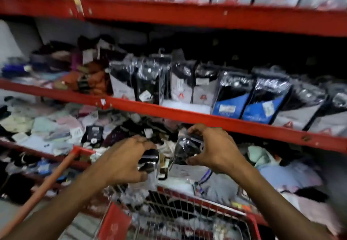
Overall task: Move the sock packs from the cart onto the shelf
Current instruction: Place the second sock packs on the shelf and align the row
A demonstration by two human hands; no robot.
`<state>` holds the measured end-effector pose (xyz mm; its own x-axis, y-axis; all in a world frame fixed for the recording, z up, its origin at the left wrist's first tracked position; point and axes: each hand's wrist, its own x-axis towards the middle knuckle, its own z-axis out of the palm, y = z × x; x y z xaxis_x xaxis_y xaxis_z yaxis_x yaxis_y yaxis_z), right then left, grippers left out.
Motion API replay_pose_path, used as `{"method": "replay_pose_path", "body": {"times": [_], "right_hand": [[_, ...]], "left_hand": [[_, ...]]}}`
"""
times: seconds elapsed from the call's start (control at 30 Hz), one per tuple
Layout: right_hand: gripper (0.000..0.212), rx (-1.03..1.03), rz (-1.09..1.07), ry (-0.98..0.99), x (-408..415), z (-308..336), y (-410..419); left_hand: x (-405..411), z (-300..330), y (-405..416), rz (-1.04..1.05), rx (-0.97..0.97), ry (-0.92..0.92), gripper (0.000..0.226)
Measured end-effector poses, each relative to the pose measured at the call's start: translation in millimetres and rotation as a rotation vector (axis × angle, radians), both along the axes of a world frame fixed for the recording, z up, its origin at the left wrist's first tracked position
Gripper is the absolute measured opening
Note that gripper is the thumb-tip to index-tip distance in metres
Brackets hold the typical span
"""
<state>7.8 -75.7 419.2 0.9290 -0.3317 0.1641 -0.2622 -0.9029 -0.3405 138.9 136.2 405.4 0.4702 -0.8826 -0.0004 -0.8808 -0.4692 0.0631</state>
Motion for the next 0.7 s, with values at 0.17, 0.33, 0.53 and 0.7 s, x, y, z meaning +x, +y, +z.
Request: {"method": "replay_pose_path", "body": {"times": [0.17, 0.33, 0.53, 0.7], "right_hand": [[0.078, -0.016, -0.030, -0.167, 4, 75, -17], [0.077, -0.041, -0.080, -0.286, 21, 132, -39], [0.077, -0.057, -0.097, -0.283, 63, 163, -62], [0.079, -0.087, -0.119, -0.163, 101, 165, -79]], "left_hand": [[2, 81, -25, -0.018, -0.088, -0.151, 0.080], [17, 138, -59, -0.037, -0.183, -0.222, 0.081], [49, 167, -92, -0.048, -0.210, -0.229, 0.082], [62, 180, -109, -0.035, -0.190, -0.258, 0.077]]}}
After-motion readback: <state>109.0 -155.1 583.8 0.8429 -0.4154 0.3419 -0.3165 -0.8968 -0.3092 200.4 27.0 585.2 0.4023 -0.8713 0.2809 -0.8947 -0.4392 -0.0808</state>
